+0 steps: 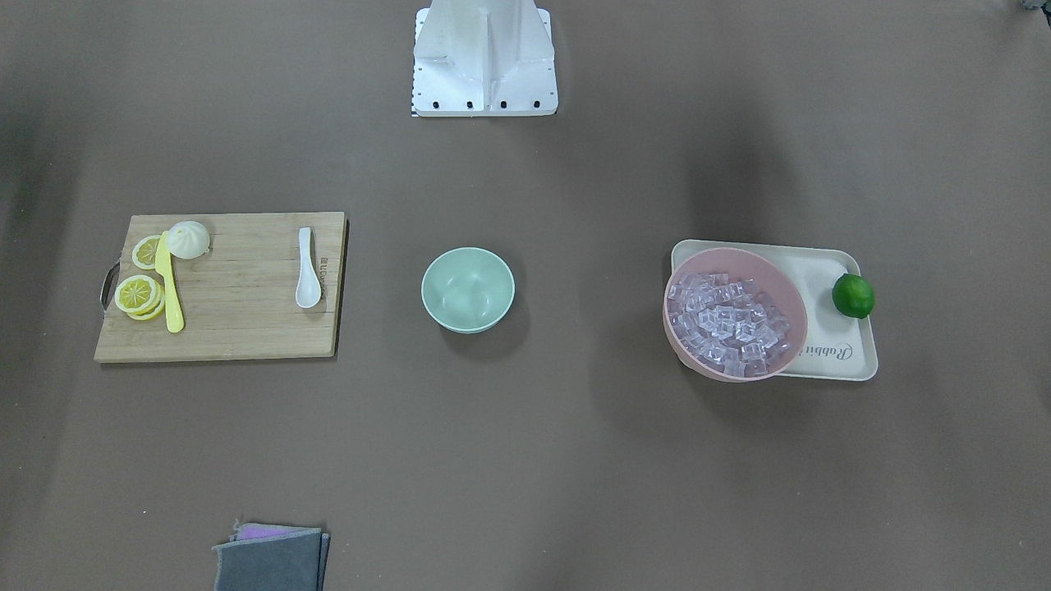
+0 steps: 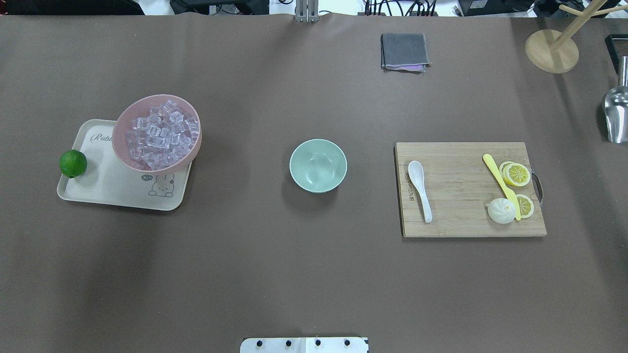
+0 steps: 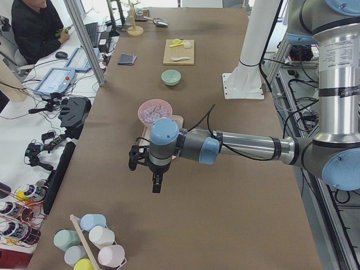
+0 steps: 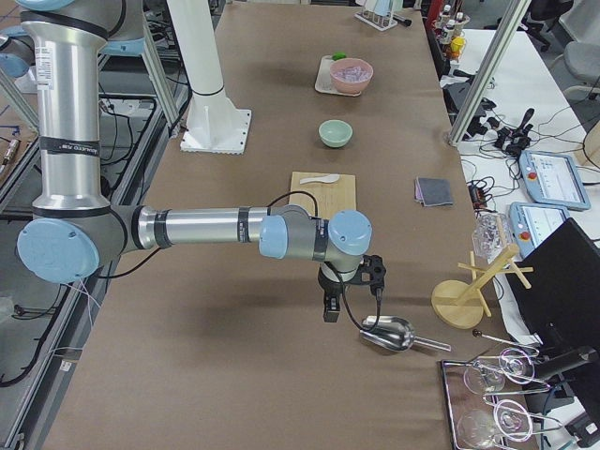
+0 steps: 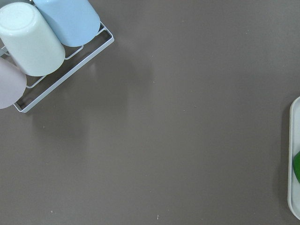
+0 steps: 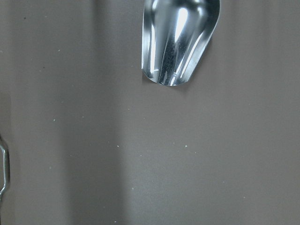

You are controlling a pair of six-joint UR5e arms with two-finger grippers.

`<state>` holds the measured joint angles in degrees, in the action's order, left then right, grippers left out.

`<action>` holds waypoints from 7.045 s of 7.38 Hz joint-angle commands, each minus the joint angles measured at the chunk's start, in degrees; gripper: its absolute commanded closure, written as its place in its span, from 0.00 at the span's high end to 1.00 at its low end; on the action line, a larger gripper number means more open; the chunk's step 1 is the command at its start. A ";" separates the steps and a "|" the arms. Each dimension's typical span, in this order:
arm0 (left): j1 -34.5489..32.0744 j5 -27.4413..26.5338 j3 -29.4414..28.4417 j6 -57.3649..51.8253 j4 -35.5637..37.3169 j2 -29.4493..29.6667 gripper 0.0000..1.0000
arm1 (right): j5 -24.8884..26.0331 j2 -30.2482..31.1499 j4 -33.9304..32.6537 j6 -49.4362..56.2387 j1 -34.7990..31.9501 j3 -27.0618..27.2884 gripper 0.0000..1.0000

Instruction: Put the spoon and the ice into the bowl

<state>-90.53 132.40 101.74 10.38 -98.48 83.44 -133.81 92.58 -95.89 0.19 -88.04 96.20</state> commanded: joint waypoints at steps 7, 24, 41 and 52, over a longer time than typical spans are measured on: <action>0.53 0.14 0.04 0.34 0.31 0.41 0.98 | -0.40 1.64 -0.09 -0.46 -0.99 1.44 1.00; 1.06 0.76 0.39 -0.10 0.04 2.16 0.98 | -0.23 1.20 -0.09 -0.63 -0.90 3.47 1.00; 11.87 0.76 1.36 0.61 -3.56 17.95 0.98 | -1.01 -0.99 -0.09 -2.83 1.73 8.81 1.00; 41.58 -21.65 -4.32 33.30 -15.12 30.03 0.97 | -4.81 -6.52 18.26 -36.50 15.42 14.19 1.00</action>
<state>-49.36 110.99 101.28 43.73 -109.44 113.54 -140.09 87.89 -80.47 -26.76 -75.55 110.28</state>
